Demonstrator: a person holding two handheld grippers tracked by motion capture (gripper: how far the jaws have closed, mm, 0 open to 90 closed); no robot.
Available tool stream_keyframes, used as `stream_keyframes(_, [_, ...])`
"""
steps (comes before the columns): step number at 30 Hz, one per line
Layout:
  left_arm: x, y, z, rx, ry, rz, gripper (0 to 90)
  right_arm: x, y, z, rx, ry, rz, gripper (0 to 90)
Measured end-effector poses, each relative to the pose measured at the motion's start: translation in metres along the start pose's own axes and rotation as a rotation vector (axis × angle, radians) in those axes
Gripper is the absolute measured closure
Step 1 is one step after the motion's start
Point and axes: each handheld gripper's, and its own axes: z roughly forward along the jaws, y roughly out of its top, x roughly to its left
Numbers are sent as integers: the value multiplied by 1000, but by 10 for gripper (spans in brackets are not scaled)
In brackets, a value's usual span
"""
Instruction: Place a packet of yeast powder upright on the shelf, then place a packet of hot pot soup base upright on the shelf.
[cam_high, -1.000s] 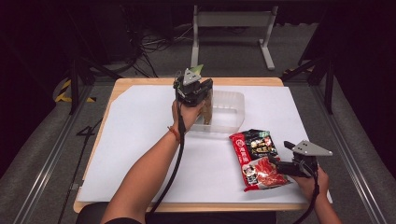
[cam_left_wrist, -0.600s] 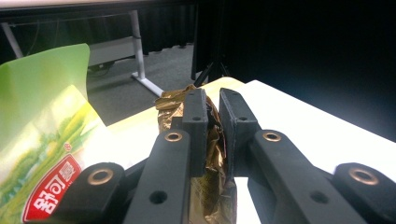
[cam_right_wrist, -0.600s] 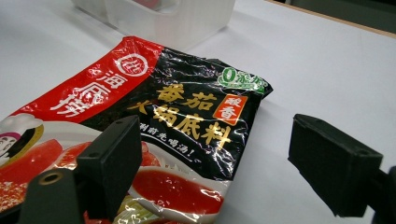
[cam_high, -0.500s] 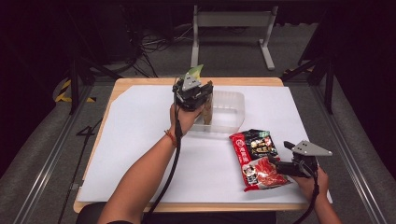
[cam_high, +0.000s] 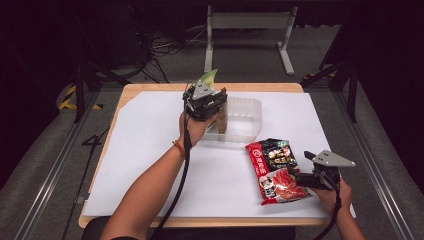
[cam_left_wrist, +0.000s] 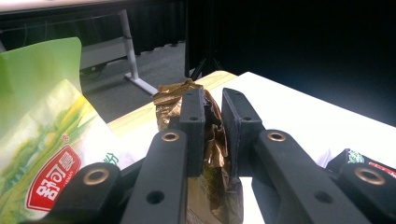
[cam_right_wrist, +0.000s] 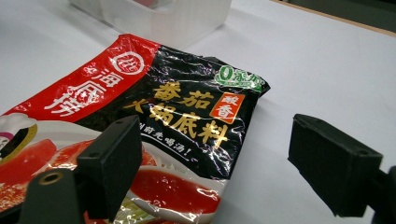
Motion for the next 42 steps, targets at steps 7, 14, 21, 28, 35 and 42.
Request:
stream_keyframes(7, [0, 1, -3, -4, -42, 10, 754, -1, 0, -1, -3, -6, 4, 182])
stream_keyframes(14, [-2, 1, -15, -16, -73, 52, 692, 0, 0, -1, -2, -4, 5, 185])
stream_keyframes(21, [-3, -2, -34, 18, -98, 119, 521, 0, 1, -1, -19, 37, 14, 219])
stream_keyframes(28, [-3, -10, -63, 70, -118, 141, 331, 2, 0, -2, -8, 61, 8, 219])
stream_keyframes(35, [4, -34, -93, 126, -100, 165, 249, 1, 1, -4, -7, 78, 19, 224])
stream_keyframes(42, [17, -63, -125, 183, -69, 177, 206, -4, 1, -8, -2, 68, 38, 288])
